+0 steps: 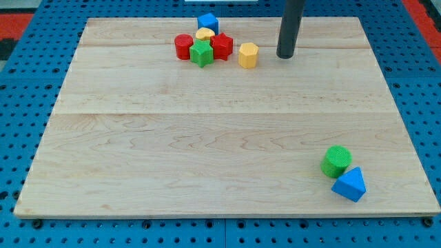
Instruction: Separate the blue triangle from the green circle
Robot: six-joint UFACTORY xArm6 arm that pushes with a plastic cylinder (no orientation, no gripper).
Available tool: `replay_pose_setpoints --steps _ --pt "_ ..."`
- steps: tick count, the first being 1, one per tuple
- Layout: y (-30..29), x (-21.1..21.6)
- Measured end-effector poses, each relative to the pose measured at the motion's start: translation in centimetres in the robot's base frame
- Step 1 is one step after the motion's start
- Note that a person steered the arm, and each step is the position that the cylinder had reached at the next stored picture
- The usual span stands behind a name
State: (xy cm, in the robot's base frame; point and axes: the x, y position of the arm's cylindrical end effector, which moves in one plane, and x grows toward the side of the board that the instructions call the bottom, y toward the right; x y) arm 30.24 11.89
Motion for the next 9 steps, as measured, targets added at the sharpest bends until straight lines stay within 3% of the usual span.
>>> replay_pose_setpoints --steps 4,5,6,7,9 --pt "0.6 -1.1" --pt "2.7 0.7" --pt "7.5 5.6" --pt "17.1 11.9" --pt "22.3 23.9"
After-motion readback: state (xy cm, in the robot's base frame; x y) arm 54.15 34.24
